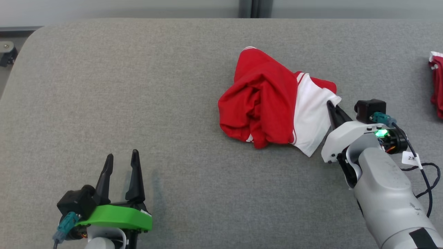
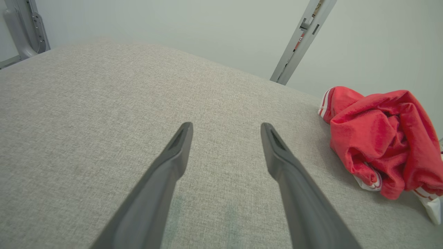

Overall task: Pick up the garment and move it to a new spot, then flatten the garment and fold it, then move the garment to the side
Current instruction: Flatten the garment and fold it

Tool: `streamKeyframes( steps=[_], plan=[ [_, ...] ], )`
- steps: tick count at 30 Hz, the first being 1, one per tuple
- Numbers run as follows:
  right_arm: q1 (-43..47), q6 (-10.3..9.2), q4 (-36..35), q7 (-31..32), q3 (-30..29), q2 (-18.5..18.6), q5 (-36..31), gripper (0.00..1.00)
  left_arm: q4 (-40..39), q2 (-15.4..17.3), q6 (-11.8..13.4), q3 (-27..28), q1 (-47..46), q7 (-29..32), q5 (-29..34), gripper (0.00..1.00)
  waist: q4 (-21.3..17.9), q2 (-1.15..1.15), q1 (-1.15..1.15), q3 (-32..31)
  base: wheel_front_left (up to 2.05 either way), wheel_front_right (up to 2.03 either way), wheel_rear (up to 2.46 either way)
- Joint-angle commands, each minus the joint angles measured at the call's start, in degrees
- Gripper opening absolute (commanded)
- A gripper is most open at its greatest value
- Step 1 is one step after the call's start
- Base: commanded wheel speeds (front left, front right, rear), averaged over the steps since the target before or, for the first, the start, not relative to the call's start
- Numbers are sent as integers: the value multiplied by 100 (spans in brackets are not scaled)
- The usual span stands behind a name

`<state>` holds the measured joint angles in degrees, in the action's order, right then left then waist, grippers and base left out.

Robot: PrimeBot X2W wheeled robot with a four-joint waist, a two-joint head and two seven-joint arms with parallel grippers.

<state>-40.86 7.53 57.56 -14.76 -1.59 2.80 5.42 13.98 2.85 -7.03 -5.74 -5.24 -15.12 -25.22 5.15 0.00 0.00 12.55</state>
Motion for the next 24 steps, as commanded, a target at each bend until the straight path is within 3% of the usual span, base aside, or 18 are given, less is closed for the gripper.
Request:
streamKeyframes(
  steps=[1, 7, 14, 24],
  plan=[
    [-44, -9, -136, -42, 9, 21, 115, 0, 11, 11, 19, 25, 56, -3, 17, 100, -163, 0, 0, -118, 0, 0, 0],
    [59, -9, -1357, -46, -39, 19, 172, 0, -23, 10, 13, -10, 52, -2, 5, 100, -250, 0, 0, -239, 0, 0, 0],
    [-162, -9, -2527, -47, 435, 20, 577, 0, -13, 11, 14, 11, 88, -2, 1, 100, -94, 0, 0, -369, 0, 0, 0],
    [-849, -9, -2974, -5, 1957, 26, 1681, 0, 31, 11, 23, -79, -2, -2, -86, 100, 531, 0, 0, -456, 0, 0, 0]
  ],
)
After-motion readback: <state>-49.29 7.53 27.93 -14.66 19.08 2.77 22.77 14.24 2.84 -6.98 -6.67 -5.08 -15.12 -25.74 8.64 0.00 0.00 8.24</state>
